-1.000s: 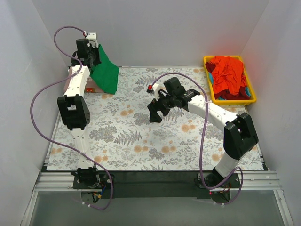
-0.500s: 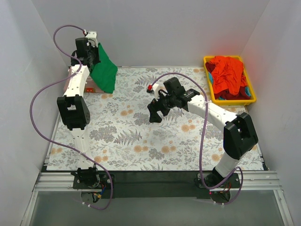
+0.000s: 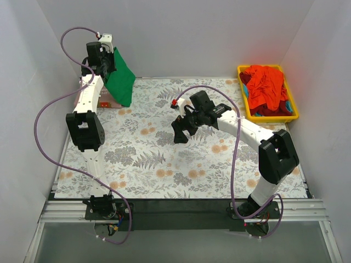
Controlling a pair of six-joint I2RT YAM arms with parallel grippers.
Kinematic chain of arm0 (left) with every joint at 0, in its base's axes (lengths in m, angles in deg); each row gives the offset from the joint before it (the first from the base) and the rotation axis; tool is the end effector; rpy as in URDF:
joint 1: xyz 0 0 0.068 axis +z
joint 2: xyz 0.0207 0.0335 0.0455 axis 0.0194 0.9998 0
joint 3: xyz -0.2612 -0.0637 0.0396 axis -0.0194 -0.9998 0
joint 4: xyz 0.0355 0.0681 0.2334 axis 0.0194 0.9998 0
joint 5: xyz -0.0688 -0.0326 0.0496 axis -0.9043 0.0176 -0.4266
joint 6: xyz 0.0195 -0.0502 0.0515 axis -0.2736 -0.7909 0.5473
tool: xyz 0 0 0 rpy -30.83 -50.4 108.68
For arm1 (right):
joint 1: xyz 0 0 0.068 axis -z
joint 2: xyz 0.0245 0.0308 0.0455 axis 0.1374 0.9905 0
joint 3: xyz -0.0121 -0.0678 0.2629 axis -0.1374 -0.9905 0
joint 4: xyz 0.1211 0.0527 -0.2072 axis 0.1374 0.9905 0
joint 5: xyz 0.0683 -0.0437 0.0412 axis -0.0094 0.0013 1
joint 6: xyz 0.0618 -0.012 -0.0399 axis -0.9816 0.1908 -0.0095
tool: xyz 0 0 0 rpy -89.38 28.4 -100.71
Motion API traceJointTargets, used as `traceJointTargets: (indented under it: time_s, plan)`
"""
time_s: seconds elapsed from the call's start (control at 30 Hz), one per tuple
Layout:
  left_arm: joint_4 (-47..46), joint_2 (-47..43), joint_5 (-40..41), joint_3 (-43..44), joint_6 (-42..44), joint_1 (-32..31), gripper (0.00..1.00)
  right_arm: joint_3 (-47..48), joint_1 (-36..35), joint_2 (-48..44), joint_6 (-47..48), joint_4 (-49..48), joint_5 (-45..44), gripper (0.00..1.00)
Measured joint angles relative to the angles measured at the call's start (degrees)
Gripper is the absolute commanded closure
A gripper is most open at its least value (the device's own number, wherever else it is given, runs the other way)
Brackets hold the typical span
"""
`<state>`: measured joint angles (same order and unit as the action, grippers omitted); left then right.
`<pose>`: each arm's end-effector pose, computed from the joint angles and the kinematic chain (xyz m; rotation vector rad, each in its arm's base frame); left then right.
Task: Fold and stack the t-shirts
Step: Neatly place the folded tshirt to the corner
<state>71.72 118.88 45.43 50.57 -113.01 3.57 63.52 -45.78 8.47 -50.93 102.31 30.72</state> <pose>0.5331 0.0149 0.3195 -0.4981 1.9650 -0.4418 0.2816 0.2558 0.2533 -1.2010 2.0920 0.7974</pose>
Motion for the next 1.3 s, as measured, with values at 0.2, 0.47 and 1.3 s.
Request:
traceJointTargets:
  time_s: [0.2,0.47,1.3]
  plan:
    - [0.17,-0.26,0.02,0.00,1.22,0.00,1.00,0.09,0.00,0.02,-0.04,-0.02,0.00,0.02]
    - [0.98,-2.08,-0.17,0.15,3.54,1.07,1.00,0.09,0.00,0.02,-0.04,-0.02,0.00,0.02]
    - [0.50,3.87,-5.35,2.01,10.01,8.68,1.00,0.90,0.00,3.56,-0.55,-0.02,0.02,0.02]
